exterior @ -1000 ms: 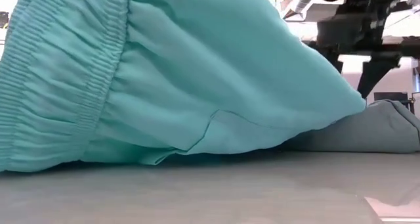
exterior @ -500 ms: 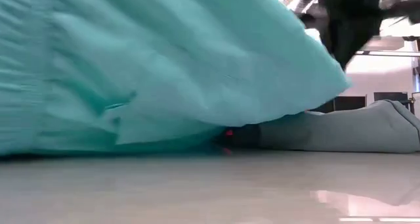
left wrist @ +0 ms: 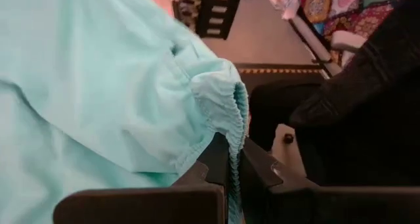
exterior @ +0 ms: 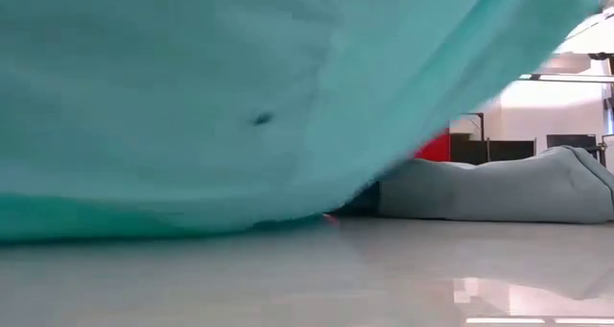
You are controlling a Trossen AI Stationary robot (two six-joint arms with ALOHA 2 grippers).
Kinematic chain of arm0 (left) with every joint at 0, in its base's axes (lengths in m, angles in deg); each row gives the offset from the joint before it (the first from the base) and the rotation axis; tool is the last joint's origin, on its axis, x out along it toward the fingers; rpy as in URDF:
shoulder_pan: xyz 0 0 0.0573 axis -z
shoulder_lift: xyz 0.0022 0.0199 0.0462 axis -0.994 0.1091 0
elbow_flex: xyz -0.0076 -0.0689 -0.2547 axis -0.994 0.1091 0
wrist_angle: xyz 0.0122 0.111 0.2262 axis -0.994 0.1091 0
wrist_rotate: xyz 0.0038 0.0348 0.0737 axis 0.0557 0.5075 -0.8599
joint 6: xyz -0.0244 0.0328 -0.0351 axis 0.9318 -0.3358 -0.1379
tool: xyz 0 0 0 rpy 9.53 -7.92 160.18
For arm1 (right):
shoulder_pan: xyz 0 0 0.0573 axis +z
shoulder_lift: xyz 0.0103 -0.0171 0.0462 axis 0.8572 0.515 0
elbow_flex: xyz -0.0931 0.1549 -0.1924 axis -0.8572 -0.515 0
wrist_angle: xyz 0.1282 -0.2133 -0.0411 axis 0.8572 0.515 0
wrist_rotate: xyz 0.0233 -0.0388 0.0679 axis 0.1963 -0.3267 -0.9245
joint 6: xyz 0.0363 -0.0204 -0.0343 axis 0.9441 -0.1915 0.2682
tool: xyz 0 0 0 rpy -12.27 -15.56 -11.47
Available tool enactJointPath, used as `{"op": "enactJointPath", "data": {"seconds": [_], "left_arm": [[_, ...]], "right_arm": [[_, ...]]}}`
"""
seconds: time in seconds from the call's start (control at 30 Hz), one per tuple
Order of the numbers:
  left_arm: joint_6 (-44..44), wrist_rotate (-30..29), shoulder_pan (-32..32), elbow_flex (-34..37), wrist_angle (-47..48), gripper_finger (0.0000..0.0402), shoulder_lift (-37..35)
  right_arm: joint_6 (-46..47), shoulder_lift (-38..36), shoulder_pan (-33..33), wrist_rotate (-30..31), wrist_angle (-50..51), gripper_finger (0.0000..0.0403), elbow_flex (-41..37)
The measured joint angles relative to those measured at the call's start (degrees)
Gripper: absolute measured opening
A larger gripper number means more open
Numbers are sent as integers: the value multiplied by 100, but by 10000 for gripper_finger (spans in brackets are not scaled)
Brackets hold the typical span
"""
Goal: Fold Laundry from Bin
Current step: Fold the light blue shorts
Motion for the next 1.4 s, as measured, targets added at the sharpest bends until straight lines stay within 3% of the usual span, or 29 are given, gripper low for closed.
{"op": "enactJointPath", "data": {"seconds": [0.1, 0.23, 0.43, 0.53, 0.73, 0.93, 1.0, 1.1, 1.27, 1.4], "left_arm": [[58, -435, 350, -21, 103, 0, -92], [499, -1063, 815, -25, 499, 0, -97], [2677, -2357, 1510, -30, 2088, 0, -95], [3559, -2548, 1602, -46, 2721, 0, -95], [5083, -1911, 1431, -23, 4211, 0, -84], [6003, -2219, 969, -23, 6291, 0, -84], [5914, -2147, 770, -23, 6715, 0, -86], [5292, -1530, 427, -19, 6965, 0, -283], [3949, -431, -240, -19, 7041, 0, -1116], [4006, 265, -427, -20, 7373, 0, -1822]], "right_arm": [[27, 668, -108, -369, 49, 16, 605], [-635, 1327, -469, -452, 635, 16, 1681], [-1328, 1647, -1443, -153, 1273, 16, 2837], [-1759, 1690, -2132, -67, 1231, 16, 2929], [-2003, 1699, -3349, -23, 504, 16, 2671], [-2497, 1699, -4009, -176, 17, 16, 2394], [-2595, 1699, -4148, -503, -391, 16, 2282], [-2693, 1699, -4279, -902, -763, 16, 2190], [-2702, 1697, -4364, -888, -1048, 16, 2042], [-2339, 1694, -4446, -364, -1050, 16, 2046]]}}
